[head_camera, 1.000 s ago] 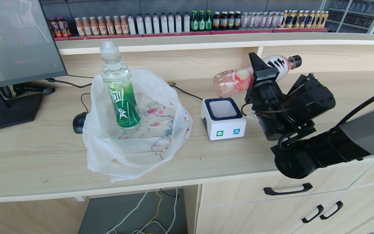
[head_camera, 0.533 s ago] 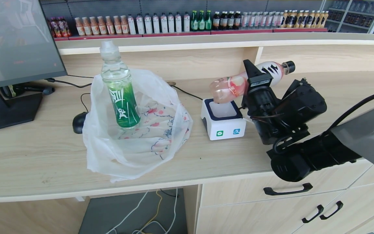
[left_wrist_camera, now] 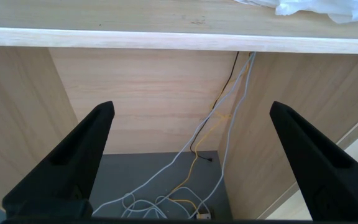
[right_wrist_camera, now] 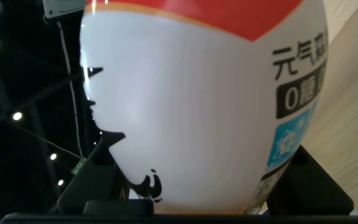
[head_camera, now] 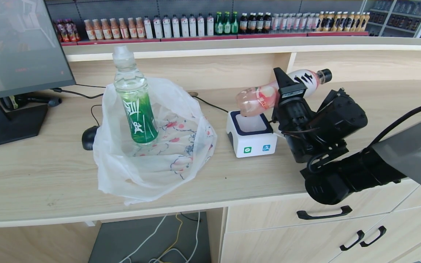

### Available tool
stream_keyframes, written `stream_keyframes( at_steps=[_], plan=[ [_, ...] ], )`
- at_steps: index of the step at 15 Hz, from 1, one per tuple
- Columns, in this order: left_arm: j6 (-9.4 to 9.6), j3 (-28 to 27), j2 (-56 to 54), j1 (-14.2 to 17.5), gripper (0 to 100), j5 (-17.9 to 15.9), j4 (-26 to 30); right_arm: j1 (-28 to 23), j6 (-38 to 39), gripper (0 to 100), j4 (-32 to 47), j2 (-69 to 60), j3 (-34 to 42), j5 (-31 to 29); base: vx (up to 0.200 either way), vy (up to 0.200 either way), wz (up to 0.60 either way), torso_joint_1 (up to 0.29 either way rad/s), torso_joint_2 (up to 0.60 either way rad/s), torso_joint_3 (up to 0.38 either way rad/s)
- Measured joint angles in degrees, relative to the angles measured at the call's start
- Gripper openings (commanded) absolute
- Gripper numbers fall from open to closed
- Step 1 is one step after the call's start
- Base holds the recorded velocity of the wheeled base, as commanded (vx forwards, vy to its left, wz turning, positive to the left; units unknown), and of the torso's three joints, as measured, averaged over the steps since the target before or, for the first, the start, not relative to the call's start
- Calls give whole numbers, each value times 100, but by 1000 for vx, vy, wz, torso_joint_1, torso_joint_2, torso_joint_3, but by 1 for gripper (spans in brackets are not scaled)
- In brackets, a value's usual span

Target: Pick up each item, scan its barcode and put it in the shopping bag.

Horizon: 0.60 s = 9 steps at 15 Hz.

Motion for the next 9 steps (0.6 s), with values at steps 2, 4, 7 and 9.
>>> stream_keyframes(
  at_steps=[2,4,7,9],
  plan=[
    [-2,0,0,0,100,-2,-2,6,6,0,2,0,55,-2,0,0,0,0,0,0],
    [0,0,0,0,100,0,-2,6,-6,0,2,-15,78,-6,0,0,0,0,0,0],
    [0,0,0,0,100,0,-2,102,-183,0,4,-144,179,-13,0,0,0,0,0,0],
    [-2,0,0,0,100,0,-2,315,-542,0,2,-345,229,11,0,0,0,0,0,0]
  ],
)
